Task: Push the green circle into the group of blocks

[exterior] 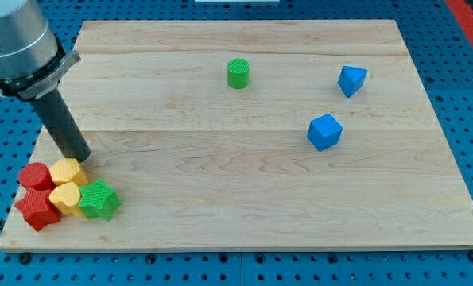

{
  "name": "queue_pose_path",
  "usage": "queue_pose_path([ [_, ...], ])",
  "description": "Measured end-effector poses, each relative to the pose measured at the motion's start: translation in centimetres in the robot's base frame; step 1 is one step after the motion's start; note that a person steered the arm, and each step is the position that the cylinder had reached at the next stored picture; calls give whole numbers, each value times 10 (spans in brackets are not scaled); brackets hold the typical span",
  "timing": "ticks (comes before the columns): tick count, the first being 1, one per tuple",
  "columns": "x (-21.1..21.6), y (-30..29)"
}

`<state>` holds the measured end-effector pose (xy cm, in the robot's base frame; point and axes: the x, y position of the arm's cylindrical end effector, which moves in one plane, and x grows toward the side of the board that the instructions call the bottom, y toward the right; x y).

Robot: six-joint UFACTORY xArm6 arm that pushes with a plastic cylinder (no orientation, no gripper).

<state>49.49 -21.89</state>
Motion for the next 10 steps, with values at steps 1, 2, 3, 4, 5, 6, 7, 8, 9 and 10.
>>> queue_pose_path([
  [1, 0, 0],
  [2, -26, 0],
  [3, -77, 10],
  [4, -132, 38],
  [5, -175, 87],
  [6, -194, 141],
  [7, -192, 193],
  [8, -163, 214],
  [9, -162, 214],
  [10, -200, 240],
])
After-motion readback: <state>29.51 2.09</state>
